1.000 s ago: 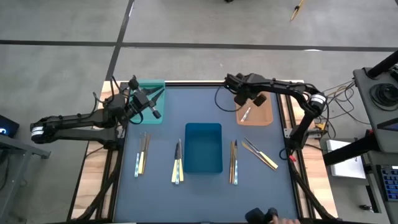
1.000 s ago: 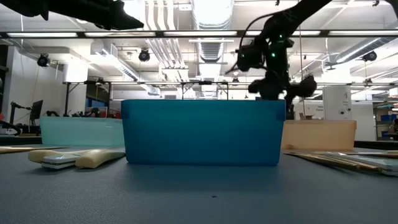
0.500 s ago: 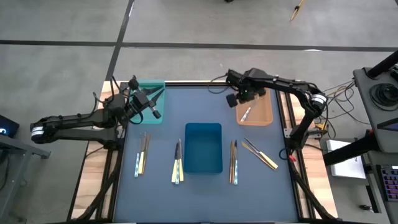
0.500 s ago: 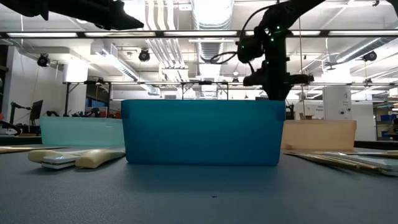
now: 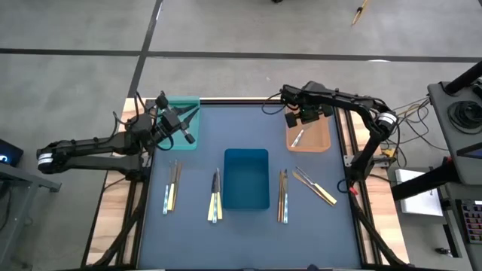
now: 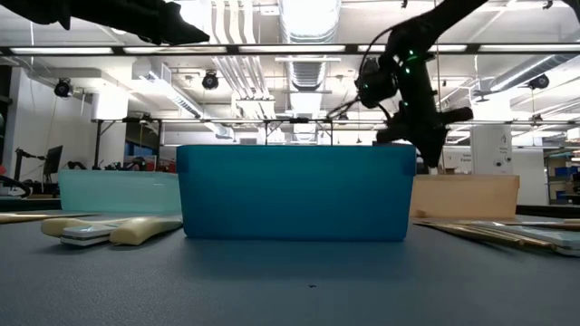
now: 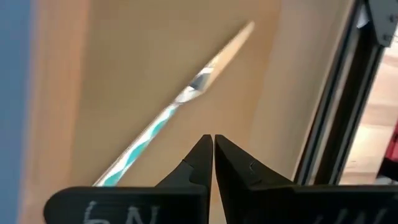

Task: Sort silverware by color (type)
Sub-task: Put the top right blue and white knife into the orange bin

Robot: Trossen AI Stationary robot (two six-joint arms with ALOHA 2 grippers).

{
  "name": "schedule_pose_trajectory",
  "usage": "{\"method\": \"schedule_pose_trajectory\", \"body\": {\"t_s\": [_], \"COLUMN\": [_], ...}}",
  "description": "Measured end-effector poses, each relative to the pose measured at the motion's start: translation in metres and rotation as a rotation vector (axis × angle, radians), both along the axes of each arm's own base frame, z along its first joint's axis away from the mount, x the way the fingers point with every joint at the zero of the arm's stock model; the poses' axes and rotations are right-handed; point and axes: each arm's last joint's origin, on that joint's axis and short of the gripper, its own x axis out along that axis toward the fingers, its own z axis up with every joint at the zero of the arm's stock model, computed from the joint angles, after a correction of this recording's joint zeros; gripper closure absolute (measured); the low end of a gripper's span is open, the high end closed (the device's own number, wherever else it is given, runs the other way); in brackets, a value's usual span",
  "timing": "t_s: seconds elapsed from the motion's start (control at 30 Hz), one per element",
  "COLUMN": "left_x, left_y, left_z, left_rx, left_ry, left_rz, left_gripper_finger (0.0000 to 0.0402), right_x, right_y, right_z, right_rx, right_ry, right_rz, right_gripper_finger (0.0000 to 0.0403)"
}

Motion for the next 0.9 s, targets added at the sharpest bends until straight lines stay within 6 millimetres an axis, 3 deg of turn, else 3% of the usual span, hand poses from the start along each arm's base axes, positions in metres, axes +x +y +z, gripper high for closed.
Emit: {"method": "schedule_pose_trajectory", "body": {"t_s": [0.27,0.9], "left_x": [0.0,0.0], "left_y": [0.0,0.0], "left_z": [0.0,-0.001], "left_rx": [0.003,0.008], "left_ry": [0.004,0.009], "left_rz": [0.0,0.001], "left_gripper_finger": [0.0365,0.0365], "right_x": [-0.022,-0.031], "right_y": [-0.016,-0.019], "right_z": [-0.032,-0.07], "right_rx": [-0.014,-0.087], "right_ry": [-0.012,-0.105], "right_rz": [-0.076,-0.123], "right_gripper_finger": [0.0394,0.0394]}}
